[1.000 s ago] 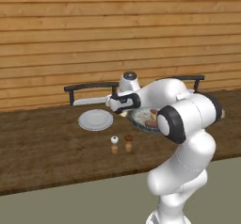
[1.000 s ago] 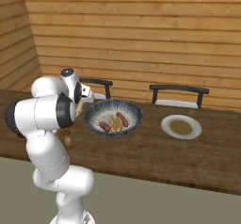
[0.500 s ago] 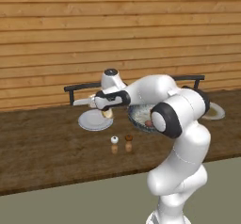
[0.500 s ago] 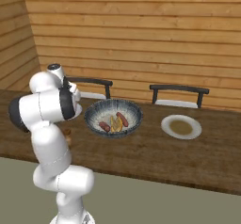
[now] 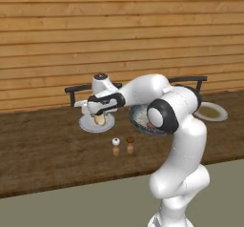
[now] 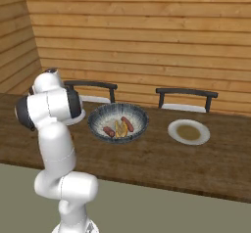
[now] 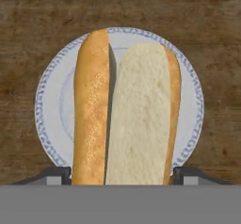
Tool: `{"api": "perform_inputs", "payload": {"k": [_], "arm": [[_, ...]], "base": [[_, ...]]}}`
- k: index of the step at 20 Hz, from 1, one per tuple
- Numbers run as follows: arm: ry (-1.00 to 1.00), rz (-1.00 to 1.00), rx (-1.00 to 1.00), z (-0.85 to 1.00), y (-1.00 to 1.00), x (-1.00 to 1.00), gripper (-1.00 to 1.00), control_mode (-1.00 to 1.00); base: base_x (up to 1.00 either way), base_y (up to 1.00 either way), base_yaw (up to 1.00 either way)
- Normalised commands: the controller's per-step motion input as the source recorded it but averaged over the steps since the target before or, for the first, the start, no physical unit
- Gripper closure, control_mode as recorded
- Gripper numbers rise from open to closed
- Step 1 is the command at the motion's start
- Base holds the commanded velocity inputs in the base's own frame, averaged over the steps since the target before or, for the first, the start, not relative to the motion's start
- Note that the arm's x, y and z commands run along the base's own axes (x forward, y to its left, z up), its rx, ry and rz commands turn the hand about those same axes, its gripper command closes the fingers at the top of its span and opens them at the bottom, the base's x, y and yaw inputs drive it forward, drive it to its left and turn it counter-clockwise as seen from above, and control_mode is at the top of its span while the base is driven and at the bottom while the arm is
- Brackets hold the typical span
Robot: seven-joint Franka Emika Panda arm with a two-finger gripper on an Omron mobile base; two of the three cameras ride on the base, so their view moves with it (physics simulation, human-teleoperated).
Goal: Place one bun and one sausage from the bowl on each plate.
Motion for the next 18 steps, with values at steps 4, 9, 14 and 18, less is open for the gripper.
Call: {"api": "perform_inputs", "payload": {"k": [4, 9, 14, 18], "arm": [[0.03, 0.0, 0.0, -0.14, 0.38, 0.0, 1.0, -1.0], [0.0, 0.0, 0.0, -0.02, 0.24, 0.15, 1.0, -1.0], [0.0, 0.0, 0.0, -0.25, 0.12, 0.1, 1.0, -1.0], [0.0, 0.0, 0.0, -0.23, 0.05, 0.15, 1.0, -1.0]], "base": [[0.0, 0.0, 0.0], [0.0, 0.0, 0.0], [0.0, 0.0, 0.0], [0.0, 0.0, 0.0]]}}
